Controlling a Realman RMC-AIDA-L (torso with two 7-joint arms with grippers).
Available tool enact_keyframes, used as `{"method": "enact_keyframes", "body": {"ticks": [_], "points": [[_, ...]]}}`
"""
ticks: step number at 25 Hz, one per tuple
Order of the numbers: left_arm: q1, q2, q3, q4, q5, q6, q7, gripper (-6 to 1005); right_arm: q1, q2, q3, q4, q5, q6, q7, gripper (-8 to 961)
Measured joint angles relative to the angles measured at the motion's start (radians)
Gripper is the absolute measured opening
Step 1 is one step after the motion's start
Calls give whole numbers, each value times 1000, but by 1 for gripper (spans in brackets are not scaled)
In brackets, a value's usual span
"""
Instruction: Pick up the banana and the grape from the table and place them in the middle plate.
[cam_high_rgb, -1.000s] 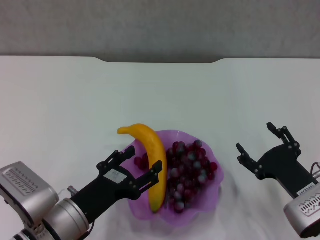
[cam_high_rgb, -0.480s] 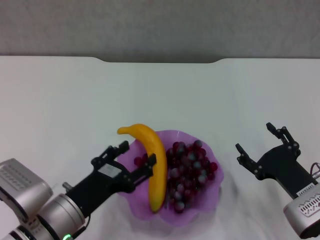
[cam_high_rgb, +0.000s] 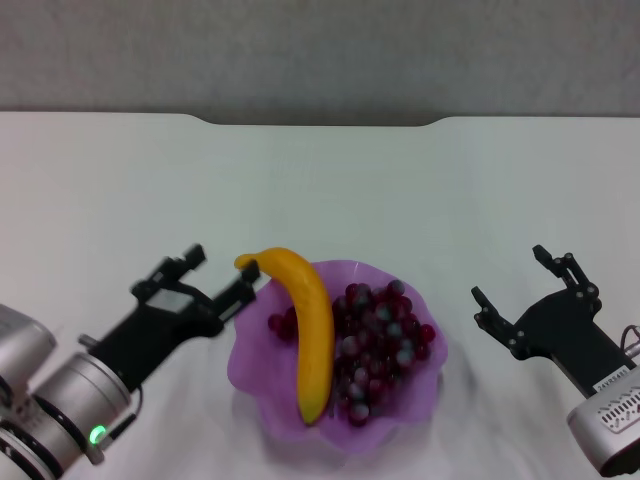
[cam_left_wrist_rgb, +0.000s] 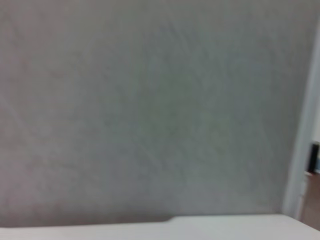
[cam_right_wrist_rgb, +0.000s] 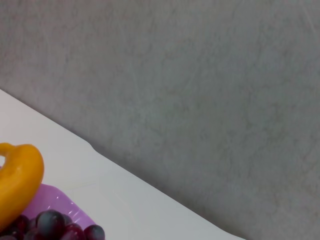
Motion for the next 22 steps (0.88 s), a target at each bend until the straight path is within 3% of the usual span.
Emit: {"method": "enact_keyframes", "body": {"ticks": [3,7,16,22], "points": [[13,2,-103,-28,1,2,13,831,0,0,0,2,2,0,0,897],[26,-3,-163,-36,1,-3,95,832,1,0,0,7,3,0,0,897],[33,-7,-273,-9,-153,159,269,832,2,0,0,9,4,0,0,897],[41,-4,-325,57,-203,123,268,832,2,0,0,5,5,0,6,897]]}}
